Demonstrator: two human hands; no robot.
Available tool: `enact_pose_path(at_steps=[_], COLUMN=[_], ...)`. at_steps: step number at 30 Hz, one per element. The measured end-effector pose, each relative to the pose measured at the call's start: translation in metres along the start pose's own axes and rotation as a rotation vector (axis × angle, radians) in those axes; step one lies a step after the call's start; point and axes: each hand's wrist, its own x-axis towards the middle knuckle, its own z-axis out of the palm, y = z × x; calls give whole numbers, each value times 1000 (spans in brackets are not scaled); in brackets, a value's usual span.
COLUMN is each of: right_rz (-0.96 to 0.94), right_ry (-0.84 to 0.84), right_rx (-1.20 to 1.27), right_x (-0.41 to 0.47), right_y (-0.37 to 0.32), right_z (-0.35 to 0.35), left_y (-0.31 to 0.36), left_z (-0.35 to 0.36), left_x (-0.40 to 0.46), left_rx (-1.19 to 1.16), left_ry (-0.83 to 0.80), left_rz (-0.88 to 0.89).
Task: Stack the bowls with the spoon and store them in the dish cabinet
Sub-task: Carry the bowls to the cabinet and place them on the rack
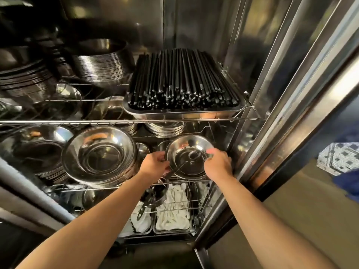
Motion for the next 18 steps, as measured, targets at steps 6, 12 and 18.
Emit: enact_pose_path(at_steps=[6, 12, 18], right_rz=[-31, -131, -505], right_ry=[-17, 39, -110], right_rx=[-65, -233, -318], right_x=[1, -7, -6], right_y=[-3, -11, -18], right_z=[3, 4, 11], left_y=[0, 1, -26], left_z=[-2, -19, -31], left_x=[4, -13, -47], left_rx=[-86, 242, 507], left_ry=[-46, -56, -23], left_rz=[-21, 111, 218])
